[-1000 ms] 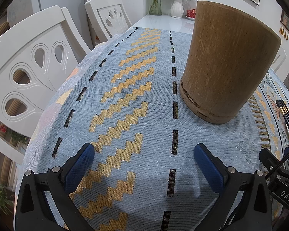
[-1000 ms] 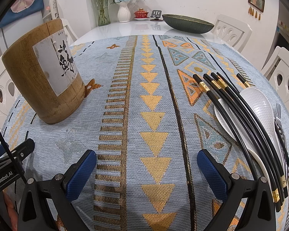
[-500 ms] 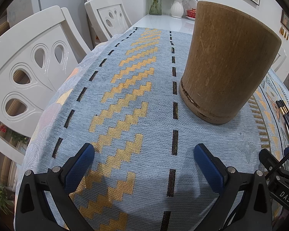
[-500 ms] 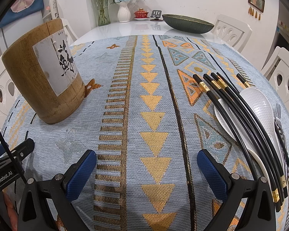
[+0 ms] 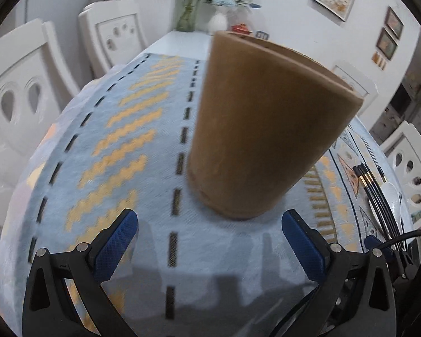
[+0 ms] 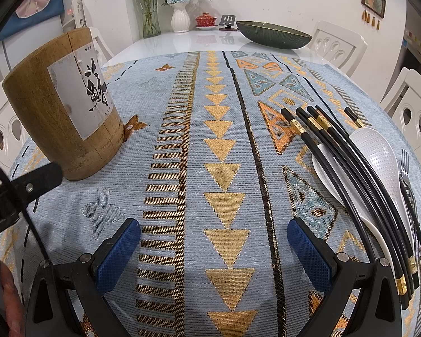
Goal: Organize utensils
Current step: 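Grasp the brown wooden cup with the left gripper and lift it, then move the right gripper over the black chopsticks while the left gripper holds the wooden cup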
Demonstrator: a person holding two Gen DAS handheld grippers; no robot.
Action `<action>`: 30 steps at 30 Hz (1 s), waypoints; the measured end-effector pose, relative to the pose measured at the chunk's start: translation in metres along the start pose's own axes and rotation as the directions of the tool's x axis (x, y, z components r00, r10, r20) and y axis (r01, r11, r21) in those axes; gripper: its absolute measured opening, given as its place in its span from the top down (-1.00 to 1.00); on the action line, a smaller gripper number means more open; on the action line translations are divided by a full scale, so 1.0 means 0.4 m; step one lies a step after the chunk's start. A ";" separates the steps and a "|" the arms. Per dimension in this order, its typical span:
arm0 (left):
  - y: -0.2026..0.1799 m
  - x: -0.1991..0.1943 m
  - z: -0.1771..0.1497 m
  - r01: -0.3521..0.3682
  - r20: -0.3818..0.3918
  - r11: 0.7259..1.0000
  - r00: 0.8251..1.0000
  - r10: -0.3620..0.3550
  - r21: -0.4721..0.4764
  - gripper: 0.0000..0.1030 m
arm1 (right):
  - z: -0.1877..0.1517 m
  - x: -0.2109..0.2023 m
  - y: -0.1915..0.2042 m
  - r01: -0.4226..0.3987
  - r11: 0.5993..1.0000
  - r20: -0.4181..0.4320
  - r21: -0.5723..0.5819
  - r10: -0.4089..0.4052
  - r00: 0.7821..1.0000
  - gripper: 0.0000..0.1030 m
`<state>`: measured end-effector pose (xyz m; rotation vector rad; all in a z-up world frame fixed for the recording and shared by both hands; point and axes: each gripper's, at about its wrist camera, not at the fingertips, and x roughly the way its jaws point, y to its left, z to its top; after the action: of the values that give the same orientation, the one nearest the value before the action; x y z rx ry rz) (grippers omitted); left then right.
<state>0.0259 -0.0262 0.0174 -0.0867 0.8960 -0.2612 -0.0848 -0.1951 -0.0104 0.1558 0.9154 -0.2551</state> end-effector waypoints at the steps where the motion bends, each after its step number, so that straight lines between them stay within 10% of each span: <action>1: -0.006 0.005 0.006 -0.001 0.010 1.000 1.000 0.001 0.013 -0.99 | -0.001 0.000 0.000 0.000 1.000 -0.001 0.000 0.000 1.000 -1.00; 23: -0.069 0.039 0.033 0.017 0.083 0.992 0.996 -0.027 0.125 -0.76 | 0.096 0.048 -0.039 -0.104 0.989 -0.302 -0.104 0.068 0.951 -1.00; 30: -0.081 0.044 0.035 -0.014 0.083 0.990 0.997 0.002 0.141 -0.76 | 0.130 -0.060 -0.158 -0.065 0.994 -0.240 -0.084 0.043 0.970 -0.91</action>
<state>0.0412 -0.0627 0.0187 0.0375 0.7935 -0.3108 -0.0770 -0.2645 0.0384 0.1285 1.1575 -0.1449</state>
